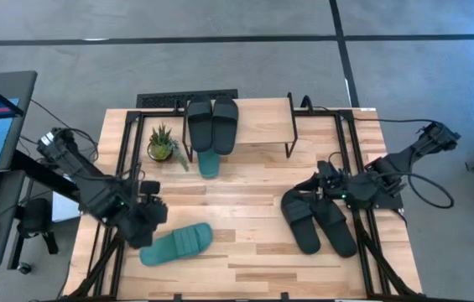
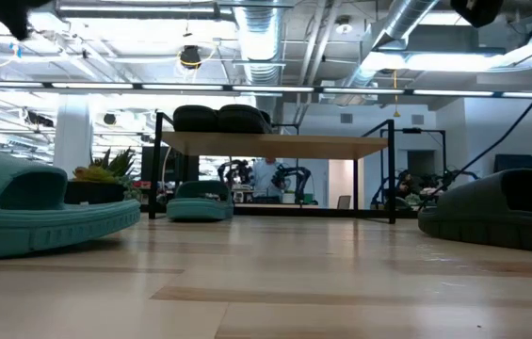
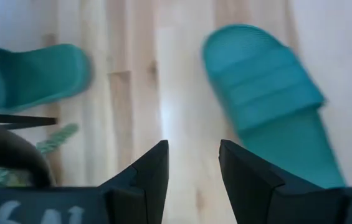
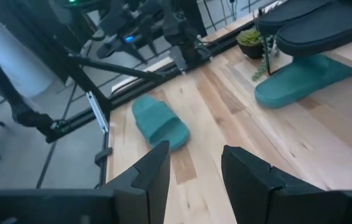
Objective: Pick and place slides into the shelf
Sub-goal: Put the blue slide under the shelf
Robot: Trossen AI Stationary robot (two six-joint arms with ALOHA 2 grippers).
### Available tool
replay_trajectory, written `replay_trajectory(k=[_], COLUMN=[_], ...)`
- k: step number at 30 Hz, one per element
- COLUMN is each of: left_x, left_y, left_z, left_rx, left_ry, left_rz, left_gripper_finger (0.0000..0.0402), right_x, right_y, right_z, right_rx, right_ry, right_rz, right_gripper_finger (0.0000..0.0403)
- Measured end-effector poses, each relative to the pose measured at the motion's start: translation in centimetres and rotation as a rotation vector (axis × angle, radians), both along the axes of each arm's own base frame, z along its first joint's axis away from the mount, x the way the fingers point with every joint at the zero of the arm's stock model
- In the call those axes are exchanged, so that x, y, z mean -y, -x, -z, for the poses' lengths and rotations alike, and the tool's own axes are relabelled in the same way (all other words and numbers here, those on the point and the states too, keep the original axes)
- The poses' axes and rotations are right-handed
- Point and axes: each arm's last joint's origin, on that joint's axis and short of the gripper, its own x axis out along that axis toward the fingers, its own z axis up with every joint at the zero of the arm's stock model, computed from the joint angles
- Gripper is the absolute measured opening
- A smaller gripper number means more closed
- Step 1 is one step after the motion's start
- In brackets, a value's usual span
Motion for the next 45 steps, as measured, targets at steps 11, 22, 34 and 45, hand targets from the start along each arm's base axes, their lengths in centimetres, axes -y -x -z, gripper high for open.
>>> replay_trajectory(k=[11, 22, 34, 45], left_x=[4.1, 8.0, 8.8, 8.8], left_y=[1.9, -0.8, -2.6, -2.8], left_z=[1.5, 7.1, 9.0, 9.5], left_rx=[0.029, -0.096, -0.083, -0.100], left_ry=[-0.101, -0.302, -0.316, -0.336], left_rz=[0.270, 0.427, 0.434, 0.463], left_gripper_finger=[0.0132, 0.0127, 0.0101, 0.0098], right_x=[-1.5, -2.7, -3.1, -4.1], right_y=[-2.6, -3.0, -2.8, -2.2], right_z=[1.5, 1.7, 1.7, 1.7], right_rx=[-0.026, -0.009, -0.016, -0.021], right_ry=[-0.003, -0.052, -0.069, -0.072], right_rz=[0.013, -0.021, -0.062, -0.118], right_gripper_finger=[0.0131, 0.0131, 0.0131, 0.0131])
